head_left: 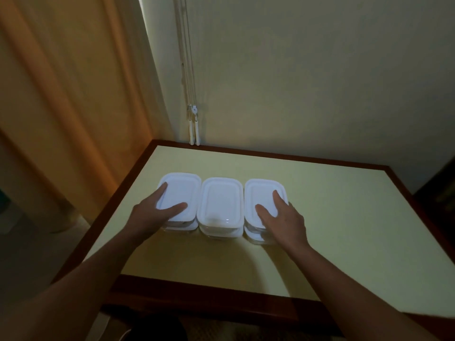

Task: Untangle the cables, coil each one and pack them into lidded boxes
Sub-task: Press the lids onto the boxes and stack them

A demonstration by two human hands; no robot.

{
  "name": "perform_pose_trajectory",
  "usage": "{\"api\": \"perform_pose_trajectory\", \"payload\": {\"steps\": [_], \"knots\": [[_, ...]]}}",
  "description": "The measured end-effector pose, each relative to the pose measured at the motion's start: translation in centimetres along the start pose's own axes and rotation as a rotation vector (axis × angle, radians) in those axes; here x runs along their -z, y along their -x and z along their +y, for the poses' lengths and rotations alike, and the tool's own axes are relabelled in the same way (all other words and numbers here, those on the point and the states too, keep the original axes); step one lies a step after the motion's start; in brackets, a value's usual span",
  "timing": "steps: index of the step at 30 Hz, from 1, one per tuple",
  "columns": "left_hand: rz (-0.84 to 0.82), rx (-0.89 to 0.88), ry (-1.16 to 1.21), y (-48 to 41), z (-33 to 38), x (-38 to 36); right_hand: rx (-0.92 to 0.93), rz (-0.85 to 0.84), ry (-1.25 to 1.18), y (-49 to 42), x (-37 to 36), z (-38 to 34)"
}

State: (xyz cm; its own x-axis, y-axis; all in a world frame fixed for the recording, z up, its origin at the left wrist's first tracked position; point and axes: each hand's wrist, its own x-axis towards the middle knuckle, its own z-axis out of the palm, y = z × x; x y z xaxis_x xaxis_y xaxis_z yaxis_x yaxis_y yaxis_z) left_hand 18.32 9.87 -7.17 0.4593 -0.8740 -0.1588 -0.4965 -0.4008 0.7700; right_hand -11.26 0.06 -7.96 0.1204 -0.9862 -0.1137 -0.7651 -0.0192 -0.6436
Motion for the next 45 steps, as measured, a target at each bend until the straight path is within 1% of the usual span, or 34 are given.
{"api": "perform_pose_trajectory", "payload": {"steps": [5,15,19,24,32,40,42,43,44,45], "knots": [[-0.035,-0.01,-0.018,-1.3,2.5,-3.8,-0.041,0.034,0.084,-1.0,2.8,3.1],[-0.034,-0.042,-0.024,-6.0,7.1,-9.8,-0.098,0.061,0.117,-6.3,7.3,6.8],[-0.037,-0.046,-0.013,-9.3,9.2,-11.6,-0.101,0.075,0.139,-10.4,8.2,7.3],[-0.004,-0.073,-0.038,-14.0,11.6,-13.3,-0.102,0.089,0.129,-15.8,8.8,7.4],[0.011,-0.106,-0.035,-21.6,13.8,-14.8,-0.061,0.088,0.145,-23.8,9.4,7.3],[0.061,-0.169,0.019,-24.7,14.9,-15.4,-0.016,0.087,0.167,-28.8,9.7,7.0],[0.051,-0.155,-0.06,-24.9,15.0,-15.3,-0.033,0.054,0.232,-29.4,9.7,7.1],[0.069,-0.156,-0.18,-25.0,15.0,-15.3,-0.026,0.063,0.306,-29.6,9.8,7.1],[0.125,-0.189,-0.335,-25.0,15.0,-15.2,0.006,0.098,0.385,-29.5,9.8,6.9],[0.208,-0.27,-0.462,-24.9,15.2,-15.2,0.073,0.152,0.45,-29.1,9.8,6.5]]}}
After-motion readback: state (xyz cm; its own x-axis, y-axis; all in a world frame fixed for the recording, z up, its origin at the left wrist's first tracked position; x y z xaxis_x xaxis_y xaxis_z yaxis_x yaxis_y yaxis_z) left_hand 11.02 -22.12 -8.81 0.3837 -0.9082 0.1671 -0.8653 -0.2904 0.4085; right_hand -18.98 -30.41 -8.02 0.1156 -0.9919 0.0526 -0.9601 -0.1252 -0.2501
